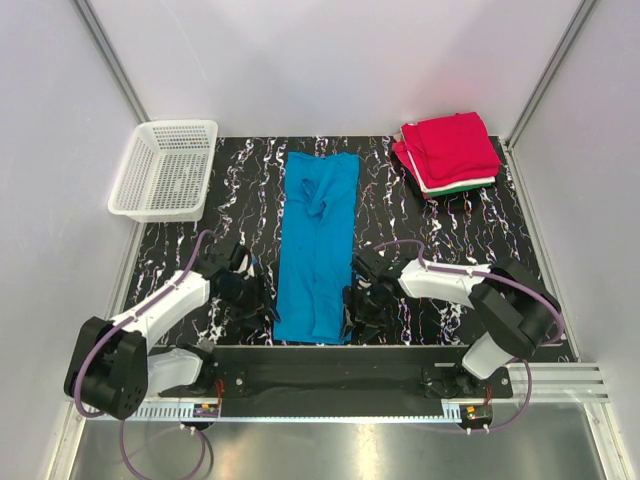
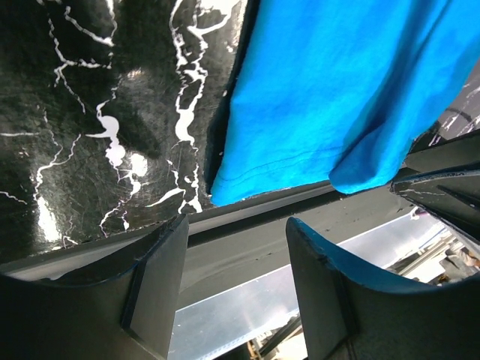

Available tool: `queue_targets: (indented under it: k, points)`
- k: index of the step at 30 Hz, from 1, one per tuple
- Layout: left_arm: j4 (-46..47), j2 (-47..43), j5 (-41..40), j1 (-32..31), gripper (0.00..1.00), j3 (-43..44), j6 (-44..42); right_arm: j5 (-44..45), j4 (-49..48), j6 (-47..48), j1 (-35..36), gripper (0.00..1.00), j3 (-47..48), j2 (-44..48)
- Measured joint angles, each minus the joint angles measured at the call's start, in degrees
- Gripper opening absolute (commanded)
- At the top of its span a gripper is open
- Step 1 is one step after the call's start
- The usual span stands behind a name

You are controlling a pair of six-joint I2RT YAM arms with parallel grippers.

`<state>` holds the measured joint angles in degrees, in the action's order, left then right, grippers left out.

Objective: Fold and stack the t-shirts
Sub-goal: Fold the tshirt

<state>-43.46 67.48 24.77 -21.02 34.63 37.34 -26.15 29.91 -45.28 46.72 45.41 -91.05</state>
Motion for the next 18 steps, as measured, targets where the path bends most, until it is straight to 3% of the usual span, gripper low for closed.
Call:
queue_targets:
  k: [18]
  points:
    - [3.82, 2.38, -0.83, -1.90, 0.59, -3.72, 3.23, -3.43, -6.25, 1.97, 0.07, 0.64, 0.66, -3.26]
